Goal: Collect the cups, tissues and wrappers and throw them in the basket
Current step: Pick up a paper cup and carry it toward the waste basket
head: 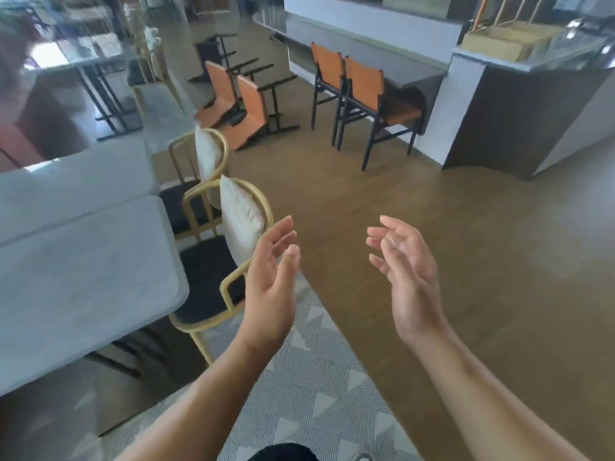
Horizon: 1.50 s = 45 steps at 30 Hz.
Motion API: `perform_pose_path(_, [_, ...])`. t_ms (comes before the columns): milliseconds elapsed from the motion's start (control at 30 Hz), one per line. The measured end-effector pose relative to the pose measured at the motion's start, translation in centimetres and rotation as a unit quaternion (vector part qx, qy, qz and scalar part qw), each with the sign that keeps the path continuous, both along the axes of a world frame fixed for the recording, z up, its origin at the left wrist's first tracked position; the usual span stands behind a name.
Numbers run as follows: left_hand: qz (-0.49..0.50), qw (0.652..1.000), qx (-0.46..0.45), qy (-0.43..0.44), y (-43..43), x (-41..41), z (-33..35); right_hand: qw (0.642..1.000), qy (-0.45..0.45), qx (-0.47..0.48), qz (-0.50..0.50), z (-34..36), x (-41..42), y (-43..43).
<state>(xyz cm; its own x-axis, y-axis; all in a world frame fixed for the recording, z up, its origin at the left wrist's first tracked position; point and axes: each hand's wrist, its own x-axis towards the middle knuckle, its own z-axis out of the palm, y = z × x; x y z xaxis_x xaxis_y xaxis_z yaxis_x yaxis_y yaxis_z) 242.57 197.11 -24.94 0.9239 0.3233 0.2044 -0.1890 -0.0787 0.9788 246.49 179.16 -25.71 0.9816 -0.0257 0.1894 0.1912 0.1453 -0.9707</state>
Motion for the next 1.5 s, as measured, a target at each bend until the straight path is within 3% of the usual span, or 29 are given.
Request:
perform_pose_path(267, [0.063, 0.998, 0.009, -0.003, 1.2, 13.3, -0.7, 0.997, -0.002, 0.003, 0.076, -0.5, 15.6, 2.0])
perform_pose_path(933, [0.2, 0.979, 0.006, -0.044, 16.1, 53.2, 1.4, 0.979, -0.036, 0.011, 0.2, 2.3, 60.8, 18.4])
perform_pose_path(1500, [0.349, 0.935, 0.019, -0.053, 23.7, 88.4, 0.8, 0.937, -0.044, -0.006, 0.345, 2.6, 100.1, 29.5])
